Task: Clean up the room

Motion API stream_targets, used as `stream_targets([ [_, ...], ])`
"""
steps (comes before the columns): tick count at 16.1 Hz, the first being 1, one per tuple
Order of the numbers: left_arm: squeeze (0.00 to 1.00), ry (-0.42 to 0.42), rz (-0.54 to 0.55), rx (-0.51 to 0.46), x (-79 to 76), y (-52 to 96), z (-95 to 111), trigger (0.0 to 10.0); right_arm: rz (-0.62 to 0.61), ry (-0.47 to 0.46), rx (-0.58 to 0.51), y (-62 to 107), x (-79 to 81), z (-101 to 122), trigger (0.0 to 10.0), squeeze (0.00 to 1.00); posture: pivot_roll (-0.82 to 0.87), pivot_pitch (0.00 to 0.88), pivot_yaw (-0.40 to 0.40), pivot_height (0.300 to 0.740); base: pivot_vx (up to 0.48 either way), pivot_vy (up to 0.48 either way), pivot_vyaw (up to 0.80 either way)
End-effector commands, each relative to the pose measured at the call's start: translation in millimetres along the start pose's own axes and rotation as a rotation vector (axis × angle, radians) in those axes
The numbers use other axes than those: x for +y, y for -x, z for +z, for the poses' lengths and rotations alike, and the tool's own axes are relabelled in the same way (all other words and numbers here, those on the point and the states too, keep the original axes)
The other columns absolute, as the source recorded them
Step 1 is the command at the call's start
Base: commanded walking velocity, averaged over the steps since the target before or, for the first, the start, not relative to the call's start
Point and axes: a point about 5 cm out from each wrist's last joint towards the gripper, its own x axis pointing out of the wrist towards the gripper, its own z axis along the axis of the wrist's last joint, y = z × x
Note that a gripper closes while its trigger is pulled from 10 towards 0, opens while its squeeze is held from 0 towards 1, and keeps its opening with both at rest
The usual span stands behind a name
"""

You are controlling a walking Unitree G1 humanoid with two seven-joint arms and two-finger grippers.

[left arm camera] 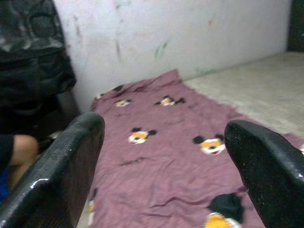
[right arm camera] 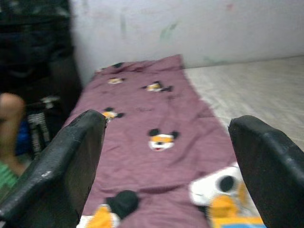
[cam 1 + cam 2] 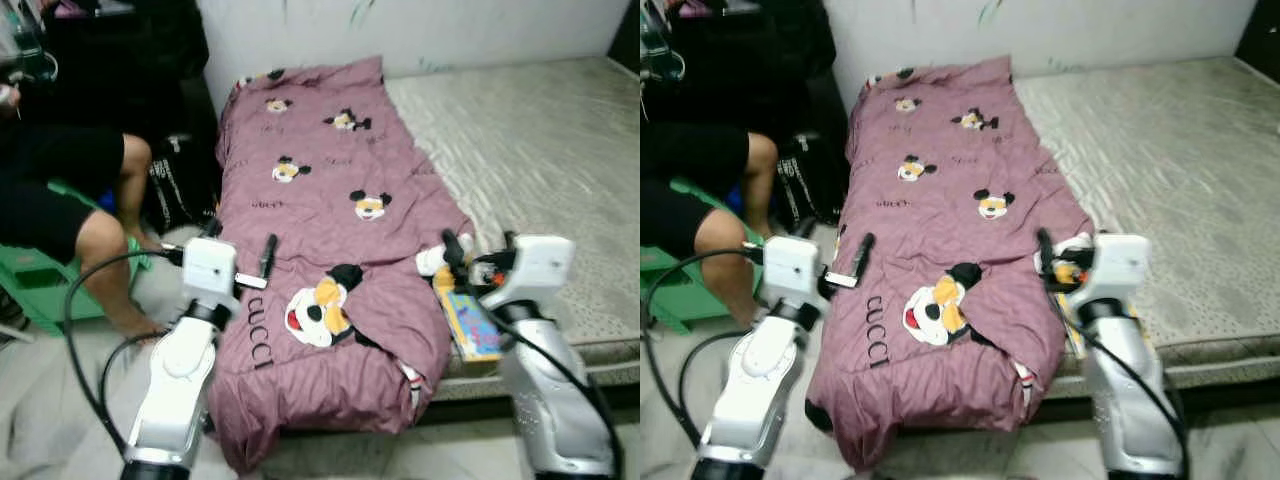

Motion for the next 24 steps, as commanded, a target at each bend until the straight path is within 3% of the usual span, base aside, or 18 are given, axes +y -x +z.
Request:
stream_targets([
  [1, 0.0, -0.015, 0.014, -0.002, 1.7, -0.2, 1, 10.0, 0.019, 0.008, -0.002, -3.1, 3.3, 2, 10.0, 0.0, -0.09, 0.0, 0.068, 0.74, 0.0, 0.0, 0.0],
  [6, 0.0, -0.026, 0.117, 0.009, 9.3, 14.9, 0, 10.0, 0.163, -0.004, -0.009, -32.7, 30.8, 5, 10.0, 0.0, 0.02, 0.0, -0.044, 0.74, 0.0, 0.0, 0.0],
  [10, 0.0, -0.026, 0.166, 0.016, 10.8, 22.1, -1, 10.0, 0.23, -0.012, -0.014, -45.2, 46.6, 6, 10.0, 0.0, 0.04, 0.0, -0.064, 0.74, 0.0, 0.0, 0.0],
  [13, 0.0, -0.019, 0.16, 0.015, 9.7, 21.7, 0, 10.0, 0.213, -0.026, -0.024, -46.3, 47.7, 5, 10.0, 0.0, 0.03, 0.0, -0.044, 0.74, 0.0, 0.0, 0.0],
  [19, 0.0, 0.01, 0.084, 0.016, 0.5, 16.4, 0, 10.0, 0.127, -0.024, -0.039, -40.1, 35.3, 3, 10.0, 0.0, -0.02, 0.0, 0.012, 0.74, 0.0, 0.0, 0.0],
  [24, 0.0, 0.012, 0.051, 0.008, 0.9, 13.6, 3, 10.0, 0.126, -0.011, -0.03, -35.4, 37.6, -1, 10.0, 0.0, -0.03, 0.0, 0.021, 0.74, 0.0, 0.0, 0.0],
])
